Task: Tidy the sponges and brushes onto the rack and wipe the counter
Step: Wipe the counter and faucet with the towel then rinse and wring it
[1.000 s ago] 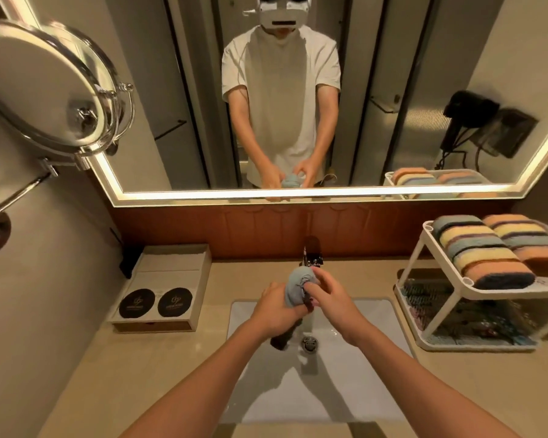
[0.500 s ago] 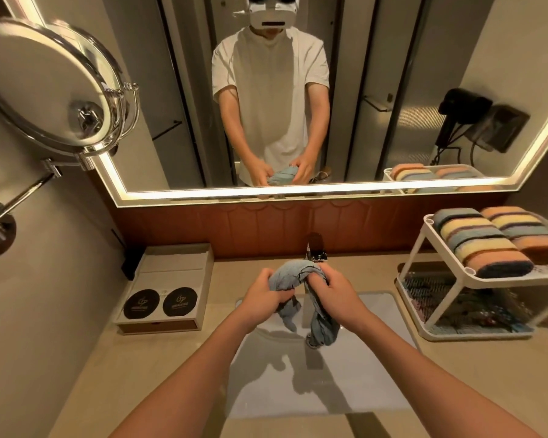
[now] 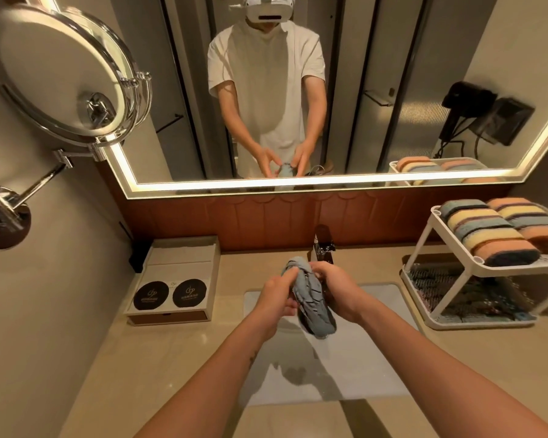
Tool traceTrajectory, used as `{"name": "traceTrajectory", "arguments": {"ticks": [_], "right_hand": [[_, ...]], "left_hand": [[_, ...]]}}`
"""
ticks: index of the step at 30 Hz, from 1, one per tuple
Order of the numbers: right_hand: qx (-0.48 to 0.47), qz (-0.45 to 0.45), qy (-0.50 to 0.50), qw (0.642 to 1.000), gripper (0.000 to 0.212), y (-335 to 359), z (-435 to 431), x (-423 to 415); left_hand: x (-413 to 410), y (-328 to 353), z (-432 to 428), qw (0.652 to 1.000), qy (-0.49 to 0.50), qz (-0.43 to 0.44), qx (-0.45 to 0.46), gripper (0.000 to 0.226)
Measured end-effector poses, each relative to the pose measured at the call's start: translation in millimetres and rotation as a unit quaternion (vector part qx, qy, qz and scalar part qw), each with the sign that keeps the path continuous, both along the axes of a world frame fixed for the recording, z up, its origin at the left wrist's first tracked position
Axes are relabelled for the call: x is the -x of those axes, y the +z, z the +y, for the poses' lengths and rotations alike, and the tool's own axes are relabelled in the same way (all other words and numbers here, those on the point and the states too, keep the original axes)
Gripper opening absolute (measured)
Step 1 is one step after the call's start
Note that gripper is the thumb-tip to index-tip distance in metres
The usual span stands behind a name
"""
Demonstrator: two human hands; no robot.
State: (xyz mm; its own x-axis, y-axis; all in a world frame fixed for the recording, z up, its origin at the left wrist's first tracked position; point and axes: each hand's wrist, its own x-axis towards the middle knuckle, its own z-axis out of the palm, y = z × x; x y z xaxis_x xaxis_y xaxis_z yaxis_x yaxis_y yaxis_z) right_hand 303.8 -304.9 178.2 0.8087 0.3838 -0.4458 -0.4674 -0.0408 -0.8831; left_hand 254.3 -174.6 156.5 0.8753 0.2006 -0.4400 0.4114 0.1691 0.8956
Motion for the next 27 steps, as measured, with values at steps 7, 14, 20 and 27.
{"name": "traceTrajectory", "arguments": {"ticks": [7, 14, 20, 27], "right_hand": [[-0.004, -0.021, -0.065, 0.998, 0.02, -7, -1, 4], [0.065, -0.066, -0.002, 0.996, 0.037, -10, -4, 9], [0.107, -0.086, -0.012, 0.99, 0.03, -8, -2, 5], [0.088, 0.026, -0.078, 0.993, 0.033, -4, 1, -2]], "left_hand": [[9, -4, -2, 0.999, -0.004, -0.003, 0.045, 0.042], [3, 3, 2, 0.995, 0.035, -0.015, 0.096, 0.004], [1, 14, -4, 0.994, 0.081, -0.016, 0.074, 0.021], [5, 7, -1, 0.943, -0.095, -0.192, -0.254, 0.015]]}}
